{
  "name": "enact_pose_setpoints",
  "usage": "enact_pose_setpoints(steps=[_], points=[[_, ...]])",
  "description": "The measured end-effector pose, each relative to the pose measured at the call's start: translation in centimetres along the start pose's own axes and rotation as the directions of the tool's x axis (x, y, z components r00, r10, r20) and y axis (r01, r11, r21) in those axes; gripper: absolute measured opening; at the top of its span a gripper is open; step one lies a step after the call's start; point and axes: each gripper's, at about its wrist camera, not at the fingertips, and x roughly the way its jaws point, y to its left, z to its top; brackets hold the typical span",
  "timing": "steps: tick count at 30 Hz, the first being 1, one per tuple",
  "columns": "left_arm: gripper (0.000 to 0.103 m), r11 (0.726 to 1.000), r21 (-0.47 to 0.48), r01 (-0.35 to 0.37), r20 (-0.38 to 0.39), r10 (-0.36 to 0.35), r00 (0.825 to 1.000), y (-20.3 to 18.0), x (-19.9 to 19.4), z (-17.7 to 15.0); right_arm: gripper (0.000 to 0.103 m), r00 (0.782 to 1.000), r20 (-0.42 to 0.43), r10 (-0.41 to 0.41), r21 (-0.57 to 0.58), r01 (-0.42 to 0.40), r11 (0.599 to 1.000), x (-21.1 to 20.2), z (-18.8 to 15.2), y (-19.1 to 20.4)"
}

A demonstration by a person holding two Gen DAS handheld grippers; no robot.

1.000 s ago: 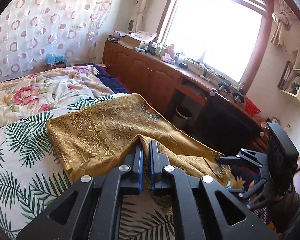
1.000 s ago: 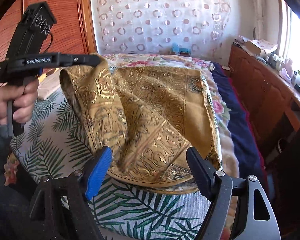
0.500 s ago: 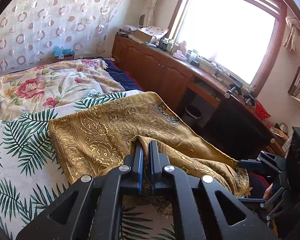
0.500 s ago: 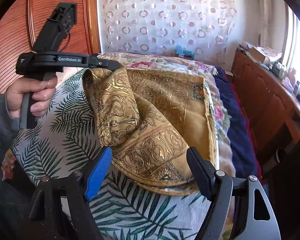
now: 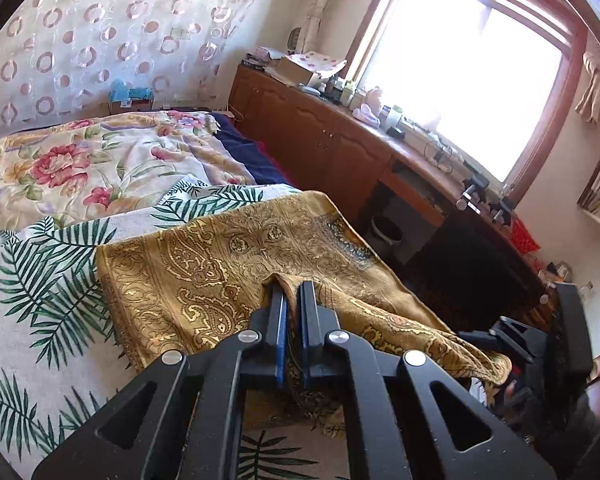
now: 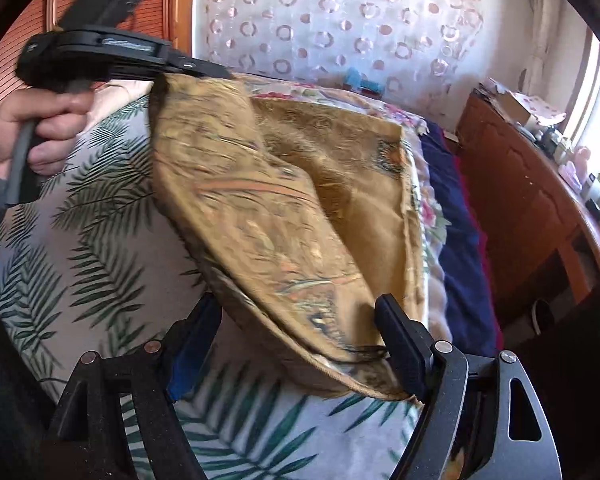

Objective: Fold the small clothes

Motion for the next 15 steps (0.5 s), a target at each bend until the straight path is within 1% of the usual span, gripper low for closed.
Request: enact_pose_setpoints(steps=[1, 2, 3, 4, 5, 6, 10, 11, 14, 15], points=[[0.007, 1.000, -0.006, 0.005, 0.006, -0.005, 1.000, 0.1, -0.3, 0.0, 0.067, 1.000, 0.008, 0.001, 0.008, -0.001, 1.000, 0.0, 0.2, -0.4], [0.007, 1.000, -0.012, 0.008, 0.020, -0.008, 1.000, 0.2, -1.1, 0.0, 0.052, 1.000, 0.019, 0.008, 0.018, -0.009, 1.000, 0.0, 0.6, -0.8], [0.007, 1.000, -0.014, 0.003, 0.030, -0.003, 1.000, 0.4, -1.6, 0.2, 0.026, 0.999, 0.025, 0.030, 0.027, -0.031, 0.999, 0.0, 1.1, -1.3], [0.007, 1.000, -0.014, -0.004, 0.036, 0.004, 0.999, 0.4, -1.9, 0.3, 0.016, 0.998, 0.035, 0.044, 0.033, -0.045, 0.998, 0.0, 1.6, -1.8], [0.007, 1.000, -0.012, -0.022, 0.052, 0.022, 0.998, 0.6, -2.6, 0.5, 0.012, 0.997, 0.054, 0.055, 0.033, -0.057, 0.998, 0.0, 2.4, -1.9], [0.007, 0.999, -0.014, -0.035, 0.063, 0.036, 0.997, 0.9, -3.1, 0.7, 0.011, 0.995, 0.076, 0.059, 0.023, -0.061, 0.998, -0.2, 3.4, -2.0], [0.007, 0.996, -0.055, -0.076, 0.092, 0.081, 0.992, 2.4, -4.4, 1.0, 0.011, 0.986, 0.151, 0.068, 0.017, -0.071, 0.997, -0.2, 7.5, -3.1], [0.007, 0.993, -0.073, -0.089, 0.087, 0.095, 0.992, 3.0, -4.5, 1.1, 0.011, 0.983, 0.166, 0.072, 0.007, -0.074, 0.997, 0.1, 8.8, -3.3], [0.010, 0.987, -0.073, -0.143, 0.068, 0.148, 0.987, 4.1, -4.2, 1.2, 0.011, 0.979, 0.180, 0.097, 0.000, -0.099, 0.995, 2.0, 11.8, -3.9], [0.015, 0.985, -0.067, -0.160, 0.059, 0.164, 0.985, 4.5, -4.0, 1.1, 0.011, 0.978, 0.176, 0.111, 0.000, -0.113, 0.994, 3.0, 12.7, -4.1]])
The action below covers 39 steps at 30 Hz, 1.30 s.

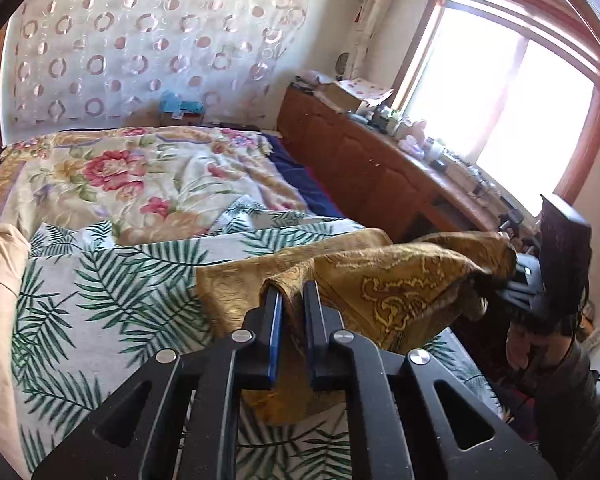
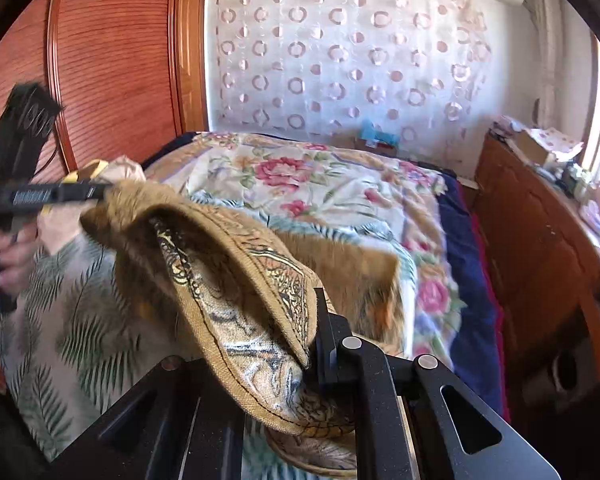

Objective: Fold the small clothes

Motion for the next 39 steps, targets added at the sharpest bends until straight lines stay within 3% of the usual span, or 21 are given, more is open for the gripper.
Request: enact_pose_setpoints(steps=[1, 3, 5, 6, 8, 13, 17, 19, 24, 27, 33, 35, 38, 39], points=[[0.018, 1.000, 0.004, -0.009, -0.003, 0.009, 1.000, 0.2, 0.1, -0.1, 0.011, 1.000, -0.009, 0.008, -0.001, -0.008, 1.000, 1.1, 0.5, -0.1], [0.039, 0.999, 0.017, -0.030, 0.011, 0.030, 1.000, 0.6, 0.1, -0.3, 0.011, 0.999, -0.034, 0.020, -0.002, -0.020, 1.000, 3.6, 1.3, -0.3], [0.051, 0.999, 0.031, -0.044, 0.024, 0.043, 0.999, 0.9, -0.2, -0.3, 0.011, 0.998, -0.061, 0.029, 0.002, -0.029, 1.000, 5.5, 1.3, -1.2], [0.062, 0.998, 0.034, -0.048, 0.023, 0.047, 0.999, 1.1, -0.1, -0.3, 0.012, 0.997, -0.076, 0.033, 0.001, -0.033, 0.999, 6.5, 1.3, -1.2], [0.070, 0.998, 0.038, -0.046, 0.015, 0.046, 0.999, 1.5, 0.3, -0.4, 0.018, 0.996, -0.092, 0.023, 0.006, -0.023, 1.000, 7.7, 1.7, -2.3], [0.070, 0.995, 0.065, -0.071, -0.049, 0.074, 0.996, 1.6, 2.8, -1.0, 0.061, 1.000, -0.031, 0.000, 0.065, 0.002, 0.998, 7.2, 3.6, -4.3], [0.070, 0.992, 0.083, -0.092, -0.087, 0.099, 0.991, 1.4, 4.9, -1.5, 0.069, 0.994, 0.035, -0.103, 0.081, 0.100, 0.992, 6.1, 4.0, -4.8], [0.070, 0.990, 0.087, -0.109, -0.107, 0.118, 0.987, 1.6, 5.9, -1.5, 0.076, 0.992, 0.043, -0.115, 0.087, 0.110, 0.990, 5.6, 4.2, -4.9], [0.070, 0.992, 0.067, -0.110, -0.122, 0.118, 0.986, 2.2, 6.6, -1.6, 0.076, 0.988, 0.041, -0.150, 0.088, 0.146, 0.985, 4.6, 3.8, -4.8], [0.070, 0.992, 0.063, -0.109, -0.123, 0.116, 0.986, 2.3, 6.6, -1.8, 0.076, 0.992, 0.024, -0.122, 0.120, 0.118, 0.986, 4.0, 2.9, -4.9], [0.070, 0.991, 0.067, -0.118, -0.123, 0.125, 0.985, 2.3, 6.6, -2.1, 0.076, 0.992, -0.090, -0.091, 0.126, 0.102, 0.987, 4.4, 1.0, -6.0], [0.070, 0.990, 0.065, -0.122, -0.124, 0.129, 0.984, 2.2, 6.6, -2.2, 0.072, 0.987, -0.131, -0.095, 0.152, 0.115, 0.982, 5.0, 0.5, -6.7], [0.070, 0.990, 0.062, -0.128, -0.128, 0.135, 0.983, 2.2, 6.7, -2.4, 0.032, 0.987, -0.151, -0.055, 0.200, 0.085, 0.976, 6.1, 1.0, -7.8], [0.070, 0.989, 0.062, -0.133, -0.130, 0.140, 0.982, 2.3, 6.7, -2.5, 0.004, 0.988, -0.151, -0.040, 0.214, 0.072, 0.974, 6.4, 1.2, -8.2]])
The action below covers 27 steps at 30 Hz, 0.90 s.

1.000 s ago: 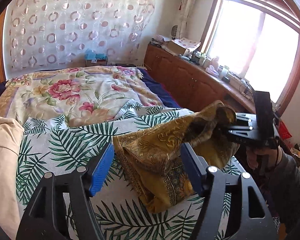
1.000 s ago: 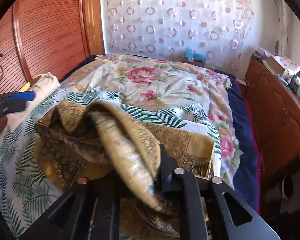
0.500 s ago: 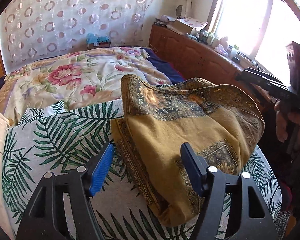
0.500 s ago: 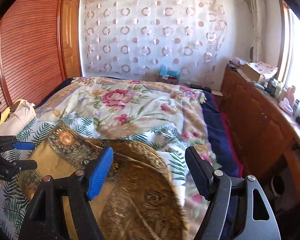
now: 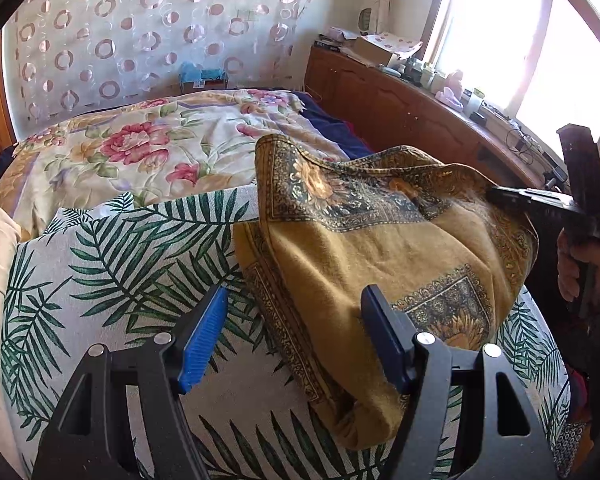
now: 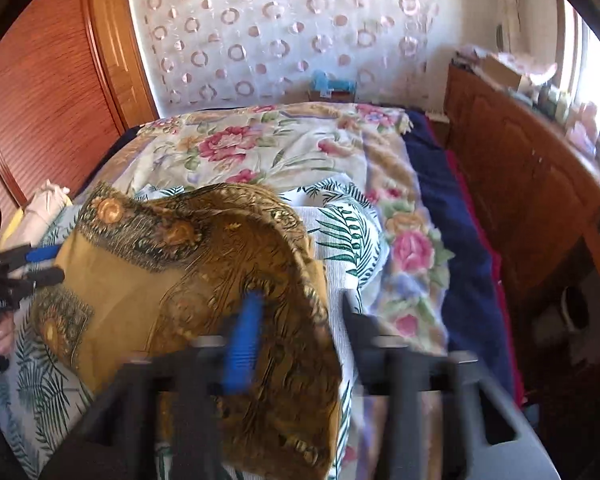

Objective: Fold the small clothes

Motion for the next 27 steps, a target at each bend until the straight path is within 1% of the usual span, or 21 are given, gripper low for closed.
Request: enact_pose_setpoints(steps=[1, 2, 4, 6, 8, 9, 10, 11, 13, 14, 15, 16, 17, 18, 20, 21, 22, 23, 25, 27], points=[[0.070, 1.000, 0.000, -0.002, -0.002, 0.002, 1.000, 0.1, 0.0, -0.1, 0.002, 1.000, 0.001, 0.023, 0.004, -0.023, 1.000, 0.2, 0.5, -0.1], [0.070, 1.000, -0.001, -0.008, -0.004, 0.008, 1.000, 0.1, 0.1, -0.2, 0.002, 0.999, 0.026, 0.030, -0.003, -0.030, 1.000, 0.4, 1.4, 0.1], [0.070, 1.000, -0.005, -0.013, -0.011, 0.013, 1.000, 0.2, 0.3, -0.4, 0.002, 0.994, 0.106, 0.007, 0.001, -0.007, 1.000, -0.5, 2.5, 0.4], [0.070, 1.000, -0.020, -0.003, -0.024, 0.003, 1.000, 0.5, 0.8, -0.4, 0.002, 0.991, 0.135, -0.016, 0.002, 0.016, 1.000, -0.8, 3.2, 0.6], [0.070, 0.999, -0.042, 0.019, -0.040, -0.021, 0.999, 0.8, 1.6, -0.2, 0.002, 0.993, 0.109, -0.035, -0.006, 0.035, 0.999, -0.3, 3.3, 0.9], [0.070, 0.998, -0.063, 0.028, -0.064, -0.032, 0.997, 1.0, 2.3, -0.2, 0.002, 0.995, 0.090, -0.047, -0.008, 0.048, 0.999, 0.2, 3.2, 0.8], [0.070, 0.998, -0.058, 0.031, -0.048, -0.034, 0.998, 1.0, 2.4, -0.1, 0.002, 0.996, 0.073, -0.053, -0.011, 0.054, 0.998, 0.7, 3.1, 0.7], [0.070, 0.998, -0.054, 0.036, -0.052, -0.039, 0.998, 0.9, 2.7, 0.0, 0.002, 0.997, 0.060, -0.055, -0.009, 0.055, 0.998, 1.0, 3.1, 0.7], [0.063, 0.997, -0.055, 0.052, -0.052, -0.055, 0.997, 0.6, 2.9, 0.1, 0.002, 0.997, 0.049, -0.059, 0.008, 0.059, 0.998, 0.9, 2.8, 0.5], [0.054, 0.994, -0.065, 0.088, -0.055, -0.092, 0.994, 0.5, 3.1, 0.1, 0.002, 0.997, 0.050, -0.062, 0.014, 0.061, 0.998, 0.8, 2.7, 0.5], [0.052, 0.993, -0.068, 0.092, -0.054, -0.096, 0.994, 0.4, 3.2, 0.2, 0.002, 0.997, 0.052, -0.062, 0.017, 0.061, 0.998, 1.0, 2.9, 0.6], [0.044, 0.993, -0.065, 0.100, -0.052, -0.103, 0.993, 0.3, 3.2, 0.3, 0.002, 0.997, 0.053, -0.062, 0.017, 0.061, 0.998, 0.8, 2.9, 0.7], [0.028, 0.990, -0.068, 0.121, -0.048, -0.124, 0.991, 0.3, 3.2, 0.4, 0.002, 0.997, 0.053, -0.063, 0.013, 0.062, 0.998, 0.6, 2.8, 0.9], [0.019, 0.985, -0.091, 0.144, -0.048, -0.149, 0.988, 0.5, 3.2, 0.5, 0.002, 0.996, 0.053, -0.066, 0.007, 0.066, 0.998, 0.6, 2.8, 1.0], [0.011, 0.983, -0.100, 0.157, -0.036, -0.161, 0.986, 0.6, 3.0, 0.7, 0.002, 0.997, 0.049, -0.062, 0.003, 0.062, 0.998, 0.9, 2.9, 1.1], [0.010, 0.985, -0.082, 0.154, -0.017, -0.156, 0.988, 0.4, 2.5, 0.7, 0.002, 0.997, 0.048, -0.058, 0.001, 0.058, 0.998, 0.8, 2.8, 1.1], [0.010, 0.987, -0.062, 0.151, -0.003, -0.151, 0.988, 0.1, 2.0, 0.7, 0.005, 0.997, 0.048, -0.057, -0.003, 0.057, 0.998, 0.7, 2.7, 1.2], [0.009, 0.987, -0.049, 0.156, 0.013, -0.155, 0.988, 0.0, 1.3, 0.9, 0.006, 0.997, 0.048, -0.062, -0.007, 0.063, 0.998, 0.6, 2.5, 1.2], [0.009, 0.985, -0.048, 0.168, 0.037, -0.166, 0.985, 0.1, 0.2, 1.1, 0.007, 0.997, 0.040, -0.061, 0.001, 0.061, 0.998, 0.5, 2.5, 1.4], [0.009, 0.987, -0.041, 0.158, 0.073, -0.154, 0.985, 0.4, -1.7, 1.4, 0.008, 0.998, 0.055, -0.014, 0.016, 0.013, 1.000, 0.0, 2.4, 1.6]])
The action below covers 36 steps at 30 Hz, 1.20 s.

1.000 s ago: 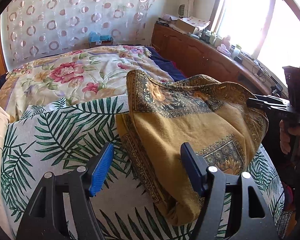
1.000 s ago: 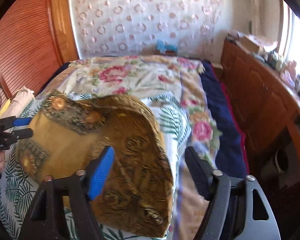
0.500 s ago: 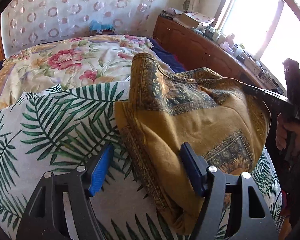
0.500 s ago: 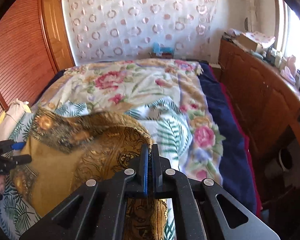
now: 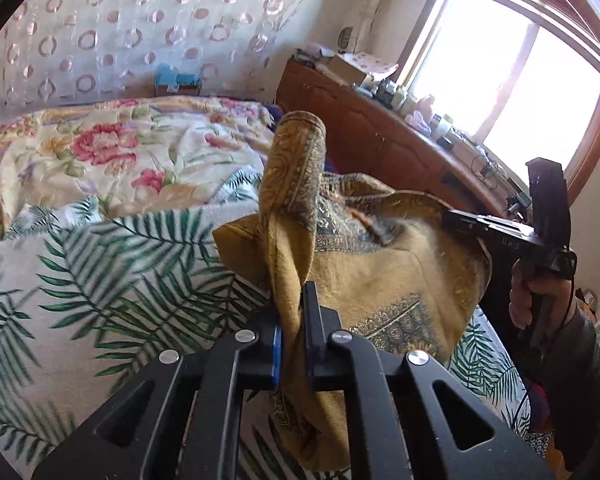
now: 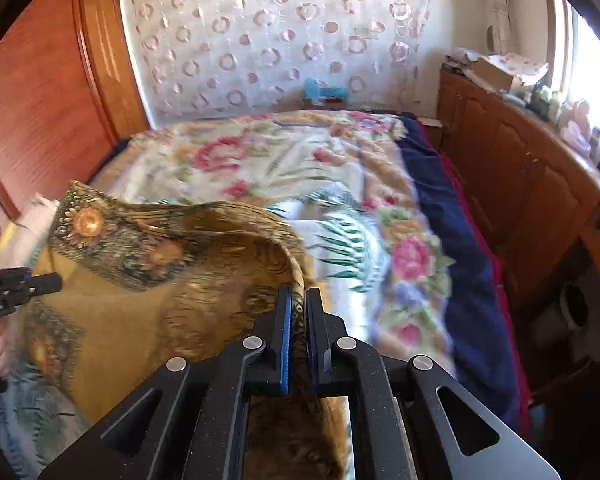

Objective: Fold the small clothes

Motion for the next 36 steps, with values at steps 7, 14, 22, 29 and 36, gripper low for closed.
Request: enact_pose_setpoints(steps=[7, 14, 22, 29, 36], points=[[0.009, 0.995, -0.006, -0.103, 0.045, 0.103, 0.994, 3.0, -4.8, -0.4, 0.073, 0.998, 0.025, 0.056, -0.009, -0.056, 0.998, -0.7, -0.2, 1.6], [0.009, 0.989, -0.048, -0.137, -0.018, 0.137, 0.990, 5.5, -4.1, -2.9, 0.074, 0.991, -0.070, 0.117, -0.004, -0.118, 0.993, 3.1, -0.7, 3.0], [0.009, 0.989, -0.063, -0.137, -0.033, 0.135, 0.990, 6.1, -3.2, -3.9, 0.073, 0.983, -0.136, 0.127, 0.038, -0.123, 0.992, 5.4, 0.4, 2.2], [0.009, 0.991, -0.060, -0.116, 0.004, 0.117, 0.993, 5.9, -4.0, -3.9, 0.023, 0.968, -0.150, 0.201, -0.001, -0.203, 0.979, 5.1, 0.4, 3.5], [0.009, 0.992, -0.046, -0.114, 0.062, 0.117, 0.991, 5.0, -7.6, -3.9, 0.009, 0.967, -0.087, 0.238, -0.022, -0.240, 0.970, 3.8, 0.3, 3.7]])
